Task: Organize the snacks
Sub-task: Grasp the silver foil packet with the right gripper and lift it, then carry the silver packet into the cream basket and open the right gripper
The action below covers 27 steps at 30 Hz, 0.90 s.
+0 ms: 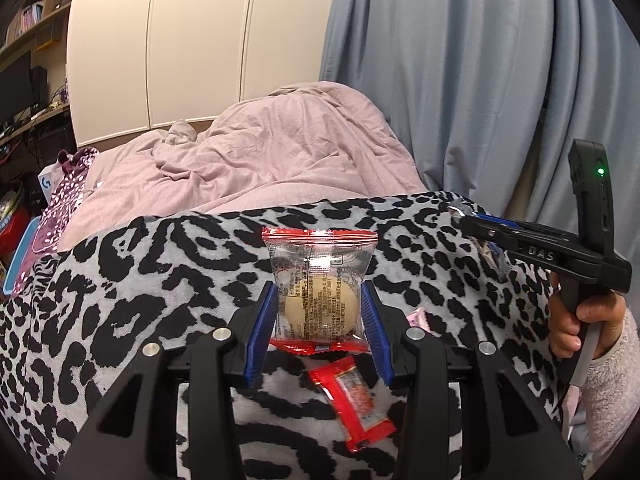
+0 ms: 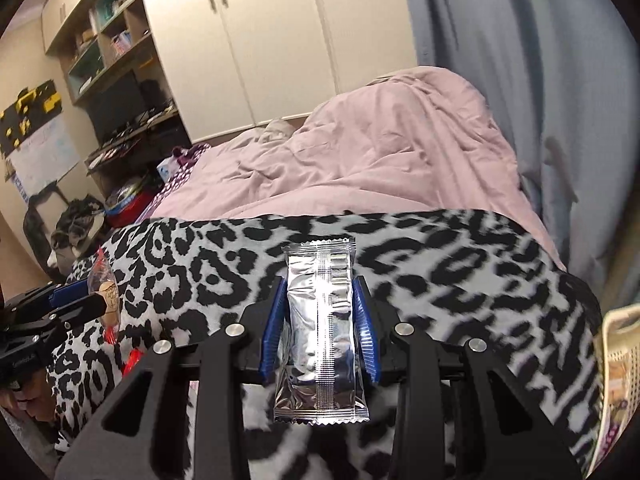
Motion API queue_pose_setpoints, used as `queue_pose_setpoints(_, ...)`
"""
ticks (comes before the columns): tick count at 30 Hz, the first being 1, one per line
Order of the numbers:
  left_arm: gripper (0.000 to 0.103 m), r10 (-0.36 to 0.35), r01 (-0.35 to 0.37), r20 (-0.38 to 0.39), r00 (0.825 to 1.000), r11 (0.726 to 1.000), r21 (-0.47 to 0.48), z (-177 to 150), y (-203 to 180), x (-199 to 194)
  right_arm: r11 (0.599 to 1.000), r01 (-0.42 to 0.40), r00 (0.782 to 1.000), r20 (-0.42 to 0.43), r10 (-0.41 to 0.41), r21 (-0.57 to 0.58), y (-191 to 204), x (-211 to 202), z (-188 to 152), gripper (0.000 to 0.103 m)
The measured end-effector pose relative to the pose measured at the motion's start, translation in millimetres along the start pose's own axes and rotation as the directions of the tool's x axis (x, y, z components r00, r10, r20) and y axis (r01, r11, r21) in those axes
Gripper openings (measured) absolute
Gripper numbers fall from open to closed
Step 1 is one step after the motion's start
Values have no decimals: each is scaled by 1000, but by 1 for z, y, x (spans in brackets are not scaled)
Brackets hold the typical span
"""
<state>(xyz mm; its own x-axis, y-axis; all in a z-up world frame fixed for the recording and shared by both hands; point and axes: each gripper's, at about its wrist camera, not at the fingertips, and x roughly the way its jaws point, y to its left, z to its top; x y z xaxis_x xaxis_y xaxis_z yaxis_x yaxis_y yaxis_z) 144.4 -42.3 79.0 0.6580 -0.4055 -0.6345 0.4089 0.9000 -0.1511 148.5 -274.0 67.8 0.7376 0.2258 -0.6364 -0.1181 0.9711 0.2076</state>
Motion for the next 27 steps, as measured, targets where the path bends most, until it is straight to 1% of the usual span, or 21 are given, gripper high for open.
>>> queue_pose_setpoints(8, 43, -22, 22, 12, 1000, 999, 42, 7, -27, -6, 994, 55, 997, 51, -60, 98, -48, -44, -17, 35)
queue_pose_setpoints(14, 43, -41, 40, 15, 999, 996, 78, 11, -50, -8, 976, 114, 989, 76, -130, 184, -91, -78, -37, 35)
queue_pose_setpoints(21, 43, -65, 63, 13, 998, 992, 112, 12, -74, -9, 935, 197, 971, 74, -228, 294, -147, -111, -66, 35)
queue_pose_setpoints(27, 43, -81, 79, 8, 997, 986, 144, 13, -94, -8, 893, 255, 954, 56, -295, 371, -184, -127, -91, 35)
